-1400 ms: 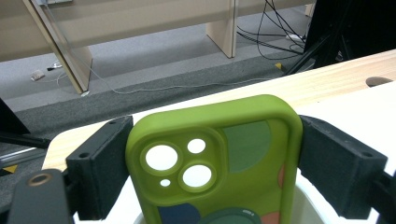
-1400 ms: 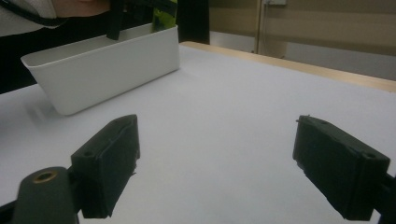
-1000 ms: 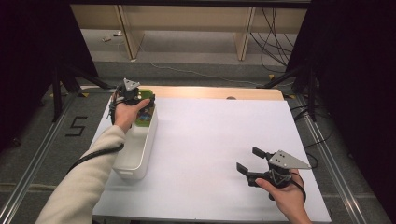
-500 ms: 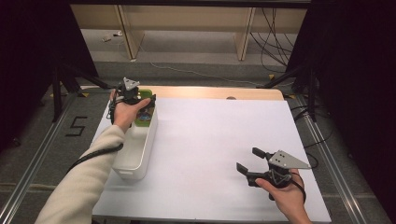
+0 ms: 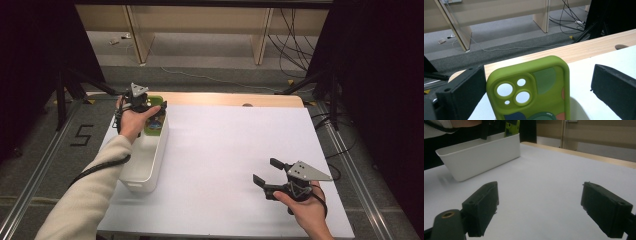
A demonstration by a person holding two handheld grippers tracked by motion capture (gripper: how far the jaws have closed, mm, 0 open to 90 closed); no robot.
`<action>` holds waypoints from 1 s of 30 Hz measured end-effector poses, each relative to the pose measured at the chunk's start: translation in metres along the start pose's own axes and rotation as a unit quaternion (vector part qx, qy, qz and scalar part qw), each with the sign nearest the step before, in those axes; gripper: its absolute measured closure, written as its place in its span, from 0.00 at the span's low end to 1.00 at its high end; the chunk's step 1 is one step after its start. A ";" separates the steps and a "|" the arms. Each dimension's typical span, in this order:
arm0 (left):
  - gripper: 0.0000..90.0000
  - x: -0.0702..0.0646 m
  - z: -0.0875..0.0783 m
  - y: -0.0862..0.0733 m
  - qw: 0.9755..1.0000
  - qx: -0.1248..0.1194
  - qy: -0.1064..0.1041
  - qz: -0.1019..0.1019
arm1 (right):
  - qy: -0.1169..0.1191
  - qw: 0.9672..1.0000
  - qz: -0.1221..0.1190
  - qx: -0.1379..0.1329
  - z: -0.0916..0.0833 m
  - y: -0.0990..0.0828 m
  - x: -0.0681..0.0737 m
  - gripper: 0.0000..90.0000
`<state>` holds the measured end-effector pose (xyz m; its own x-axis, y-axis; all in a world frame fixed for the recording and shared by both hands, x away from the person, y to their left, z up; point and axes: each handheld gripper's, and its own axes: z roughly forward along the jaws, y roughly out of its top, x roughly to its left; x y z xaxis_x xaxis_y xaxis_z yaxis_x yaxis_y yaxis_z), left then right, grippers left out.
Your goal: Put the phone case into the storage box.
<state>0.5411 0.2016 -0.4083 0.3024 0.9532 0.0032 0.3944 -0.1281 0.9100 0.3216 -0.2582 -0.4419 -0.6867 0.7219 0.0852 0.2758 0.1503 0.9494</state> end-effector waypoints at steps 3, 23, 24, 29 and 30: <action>0.00 -0.001 -0.002 0.001 1.000 -0.002 -0.001 0.000 | 0.000 1.000 0.000 0.000 0.000 0.000 0.000 0.18; 0.00 -0.004 -0.009 0.006 1.000 -0.011 -0.011 0.002 | 0.000 1.000 0.001 0.002 0.001 0.000 0.000 0.18; 0.00 -0.005 -0.010 0.006 1.000 -0.012 -0.011 0.001 | 0.000 1.000 0.001 0.002 0.001 0.000 0.000 0.18; 0.00 -0.005 -0.012 0.008 1.000 -0.015 -0.012 0.002 | 0.000 1.000 0.001 0.002 0.000 0.000 0.000 0.18; 0.00 -0.005 -0.012 0.008 1.000 -0.015 -0.013 0.003 | 0.000 1.000 0.001 0.002 0.000 0.000 0.000 0.18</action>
<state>0.5322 0.1987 -0.3958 0.3265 0.9452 -0.0016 0.3666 -0.1251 0.9219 0.3218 -0.2578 -0.4422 -0.6863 0.7220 0.0876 0.2802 0.1513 0.9479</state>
